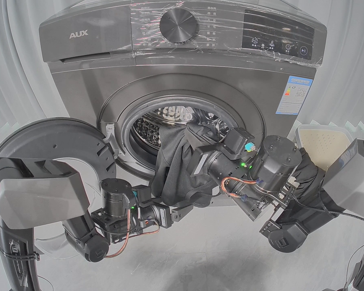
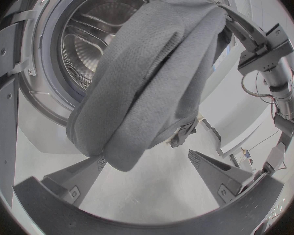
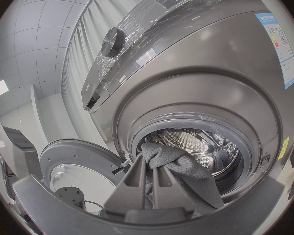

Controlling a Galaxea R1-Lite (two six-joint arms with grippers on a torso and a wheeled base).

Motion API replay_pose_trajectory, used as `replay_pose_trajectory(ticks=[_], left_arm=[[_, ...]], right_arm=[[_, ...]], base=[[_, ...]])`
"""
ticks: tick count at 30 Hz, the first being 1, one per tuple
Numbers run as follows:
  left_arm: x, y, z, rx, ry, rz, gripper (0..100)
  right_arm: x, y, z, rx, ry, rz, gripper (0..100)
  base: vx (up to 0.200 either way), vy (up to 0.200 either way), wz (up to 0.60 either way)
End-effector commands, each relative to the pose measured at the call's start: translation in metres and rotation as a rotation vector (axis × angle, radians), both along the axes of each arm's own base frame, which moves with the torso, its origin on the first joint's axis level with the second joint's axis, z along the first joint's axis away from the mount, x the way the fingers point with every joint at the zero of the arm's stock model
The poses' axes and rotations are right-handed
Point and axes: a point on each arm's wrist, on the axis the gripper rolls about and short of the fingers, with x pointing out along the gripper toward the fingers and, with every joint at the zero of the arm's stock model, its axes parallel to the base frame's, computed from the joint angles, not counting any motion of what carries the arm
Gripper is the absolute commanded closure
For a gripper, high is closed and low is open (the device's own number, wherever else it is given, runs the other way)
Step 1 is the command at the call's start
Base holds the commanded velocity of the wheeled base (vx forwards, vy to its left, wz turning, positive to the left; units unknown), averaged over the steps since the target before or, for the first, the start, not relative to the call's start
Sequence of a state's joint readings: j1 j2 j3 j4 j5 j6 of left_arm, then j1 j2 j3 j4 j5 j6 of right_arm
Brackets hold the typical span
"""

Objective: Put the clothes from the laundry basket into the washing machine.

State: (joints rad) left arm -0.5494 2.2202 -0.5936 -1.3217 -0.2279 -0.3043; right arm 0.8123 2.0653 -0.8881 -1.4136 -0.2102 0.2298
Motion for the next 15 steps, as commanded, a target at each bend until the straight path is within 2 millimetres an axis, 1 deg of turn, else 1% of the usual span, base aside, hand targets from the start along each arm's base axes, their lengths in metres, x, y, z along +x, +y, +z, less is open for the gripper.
replay_pose_trajectory(ticks=[1, 10, 13, 15], left_arm=[[0.007, -0.001, -0.01, 0.007, 0.007, 0.019, 0], [0.011, -0.002, -0.003, -0.043, -0.017, 0.05, 0], [0.016, -0.004, 0.001, -0.077, -0.059, 0.075, 0], [0.015, -0.005, 0.001, -0.082, -0.061, 0.076, 0]], right_arm=[[0.0, 0.0, -0.001, -0.001, 0.001, 0.001, 100], [0.0, 0.0, -0.001, 0.004, -0.001, 0.001, 100], [0.001, 0.001, -0.004, 0.001, 0.001, 0.001, 100], [0.001, 0.002, -0.005, 0.0, 0.002, 0.001, 100]], base=[[0.0, 0.0, 0.0], [0.0, 0.0, 0.0], [0.0, 0.0, 0.0], [0.0, 0.0, 0.0]])
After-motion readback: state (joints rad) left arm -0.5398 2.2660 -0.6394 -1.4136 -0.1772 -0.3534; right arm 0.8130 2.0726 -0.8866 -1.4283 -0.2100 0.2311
